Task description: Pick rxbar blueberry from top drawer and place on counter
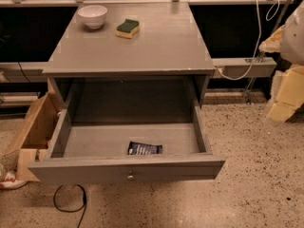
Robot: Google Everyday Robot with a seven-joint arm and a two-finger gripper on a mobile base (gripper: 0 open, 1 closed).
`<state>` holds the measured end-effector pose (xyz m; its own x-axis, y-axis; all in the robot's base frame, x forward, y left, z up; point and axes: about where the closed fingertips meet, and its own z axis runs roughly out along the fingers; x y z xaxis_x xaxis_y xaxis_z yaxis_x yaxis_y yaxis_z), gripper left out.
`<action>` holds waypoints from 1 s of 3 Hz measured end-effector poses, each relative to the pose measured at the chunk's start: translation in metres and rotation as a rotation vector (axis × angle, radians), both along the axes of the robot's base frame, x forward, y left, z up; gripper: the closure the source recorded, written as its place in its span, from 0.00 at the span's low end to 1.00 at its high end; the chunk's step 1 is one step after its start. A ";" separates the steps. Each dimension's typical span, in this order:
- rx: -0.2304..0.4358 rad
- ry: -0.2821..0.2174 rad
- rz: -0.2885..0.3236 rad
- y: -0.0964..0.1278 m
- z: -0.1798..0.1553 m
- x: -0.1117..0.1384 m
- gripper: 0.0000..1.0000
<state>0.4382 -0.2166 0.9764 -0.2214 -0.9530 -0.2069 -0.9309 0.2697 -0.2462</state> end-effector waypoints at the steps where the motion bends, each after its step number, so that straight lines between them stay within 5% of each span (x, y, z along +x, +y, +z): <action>1: 0.009 0.005 0.003 0.003 -0.004 0.001 0.00; 2: 0.104 0.066 0.036 0.030 -0.050 0.006 0.00; 3: 0.283 0.156 0.069 0.106 -0.135 0.010 0.00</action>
Offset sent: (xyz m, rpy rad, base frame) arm 0.0135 0.0666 -0.1142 0.2348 0.1650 0.0819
